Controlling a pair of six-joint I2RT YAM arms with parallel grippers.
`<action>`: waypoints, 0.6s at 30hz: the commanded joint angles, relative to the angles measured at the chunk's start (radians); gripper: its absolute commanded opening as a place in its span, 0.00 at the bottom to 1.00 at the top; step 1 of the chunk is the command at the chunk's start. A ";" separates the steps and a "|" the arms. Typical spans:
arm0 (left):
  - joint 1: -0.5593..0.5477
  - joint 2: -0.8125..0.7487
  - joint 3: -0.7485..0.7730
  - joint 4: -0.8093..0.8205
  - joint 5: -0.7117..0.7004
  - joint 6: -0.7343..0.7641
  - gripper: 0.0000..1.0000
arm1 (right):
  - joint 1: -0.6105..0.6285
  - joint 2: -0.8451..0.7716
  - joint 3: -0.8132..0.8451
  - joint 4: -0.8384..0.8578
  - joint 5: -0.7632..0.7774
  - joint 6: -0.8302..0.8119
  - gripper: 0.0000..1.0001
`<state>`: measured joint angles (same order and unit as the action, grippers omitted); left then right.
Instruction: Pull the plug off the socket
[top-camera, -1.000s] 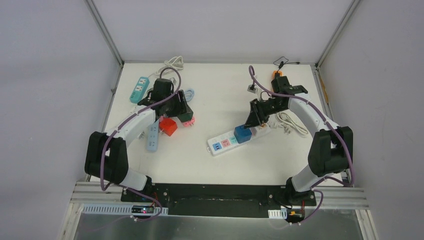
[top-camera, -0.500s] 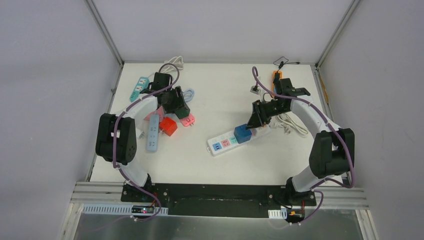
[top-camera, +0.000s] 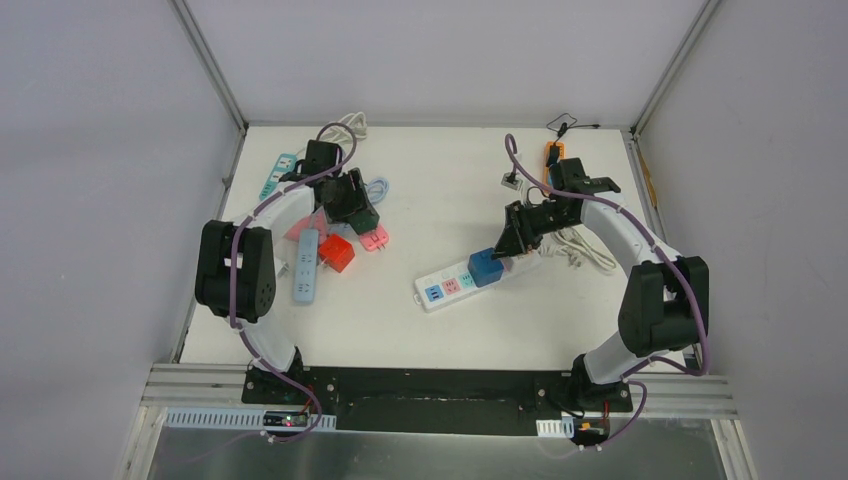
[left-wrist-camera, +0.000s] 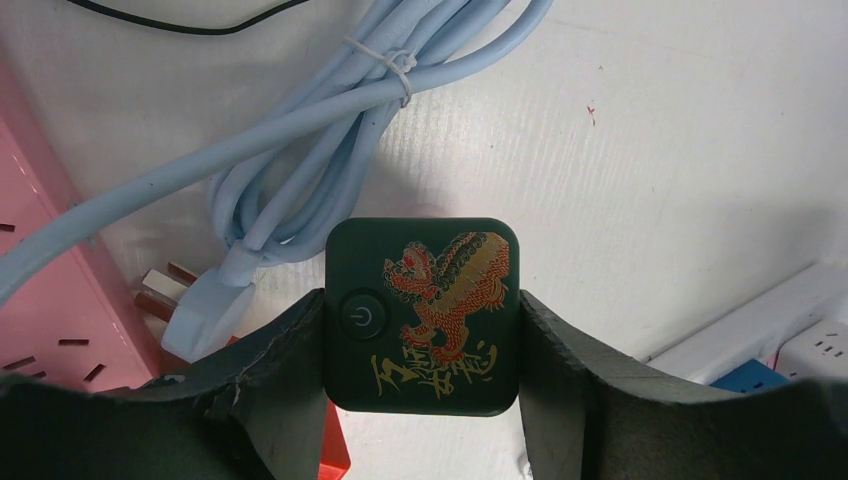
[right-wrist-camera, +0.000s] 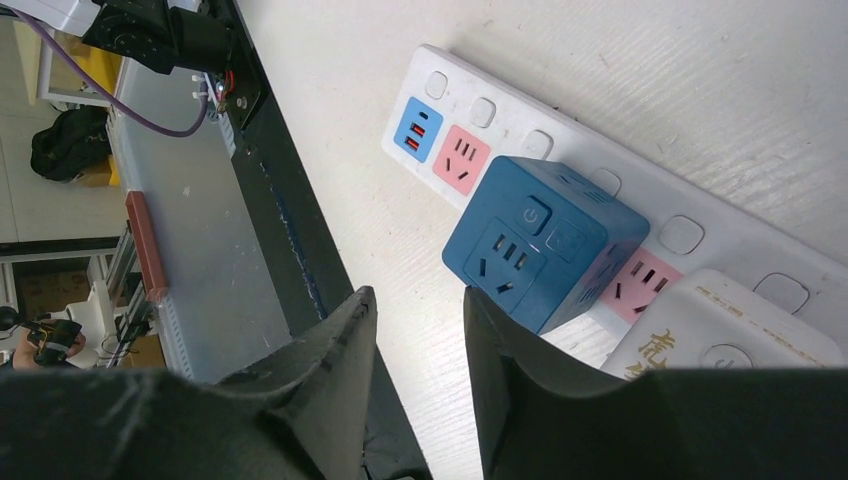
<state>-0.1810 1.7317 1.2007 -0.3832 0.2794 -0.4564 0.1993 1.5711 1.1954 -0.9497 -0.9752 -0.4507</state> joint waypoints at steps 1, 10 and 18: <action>0.014 0.012 0.042 -0.007 -0.042 0.028 0.39 | -0.010 -0.044 -0.005 0.032 -0.032 -0.006 0.41; 0.014 -0.024 0.053 -0.029 -0.093 0.042 0.57 | -0.014 -0.046 -0.009 0.035 -0.034 -0.005 0.42; 0.015 -0.048 0.064 -0.042 -0.105 0.045 0.68 | -0.015 -0.048 -0.008 0.034 -0.035 -0.005 0.42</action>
<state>-0.1810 1.7332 1.2224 -0.4145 0.2138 -0.4328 0.1909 1.5700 1.1831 -0.9394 -0.9779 -0.4503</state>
